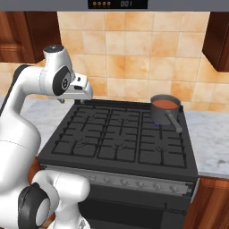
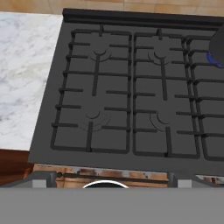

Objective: Wait until the marinara sauce is simmered to a deep red color and then turn off the stove.

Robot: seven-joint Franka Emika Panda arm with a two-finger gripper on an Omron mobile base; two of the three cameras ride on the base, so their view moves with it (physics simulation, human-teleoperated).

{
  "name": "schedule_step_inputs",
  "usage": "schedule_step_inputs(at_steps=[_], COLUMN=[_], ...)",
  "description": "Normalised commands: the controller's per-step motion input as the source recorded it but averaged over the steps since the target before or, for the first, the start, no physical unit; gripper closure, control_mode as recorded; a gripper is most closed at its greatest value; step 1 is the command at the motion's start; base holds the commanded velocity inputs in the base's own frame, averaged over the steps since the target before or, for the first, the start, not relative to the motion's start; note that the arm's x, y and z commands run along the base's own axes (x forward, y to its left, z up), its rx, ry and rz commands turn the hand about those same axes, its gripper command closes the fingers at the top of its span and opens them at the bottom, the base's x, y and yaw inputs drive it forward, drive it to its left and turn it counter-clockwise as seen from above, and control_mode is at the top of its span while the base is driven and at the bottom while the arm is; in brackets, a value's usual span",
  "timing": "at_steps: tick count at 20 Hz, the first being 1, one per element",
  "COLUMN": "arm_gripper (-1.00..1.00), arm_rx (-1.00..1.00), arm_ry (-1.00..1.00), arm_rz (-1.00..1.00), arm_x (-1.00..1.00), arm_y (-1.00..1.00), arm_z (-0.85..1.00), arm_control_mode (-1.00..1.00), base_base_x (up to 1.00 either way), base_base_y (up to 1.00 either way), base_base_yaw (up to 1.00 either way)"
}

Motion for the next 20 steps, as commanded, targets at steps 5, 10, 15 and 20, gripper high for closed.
schedule_step_inputs(at_steps=[5,10,15,20], arm_gripper=[-1.00,-1.00,-1.00,-1.00], arm_rx=[0.00,0.00,0.00,0.00], arm_ry=[0.00,0.00,0.00,0.00], arm_rz=[0.00,0.00,0.00,0.00], arm_x=[0.00,0.00,0.00,0.00], arm_y=[0.00,0.00,0.00,0.00], arm_z=[0.00,0.00,0.00,0.00], arm_control_mode=[1.00,1.00,1.00,1.00], base_base_x=[-0.29,-0.26,-0.03,0.00], base_base_y=[0.00,0.00,0.00,0.00], base_base_yaw=[0.00,0.00,0.00,0.00])
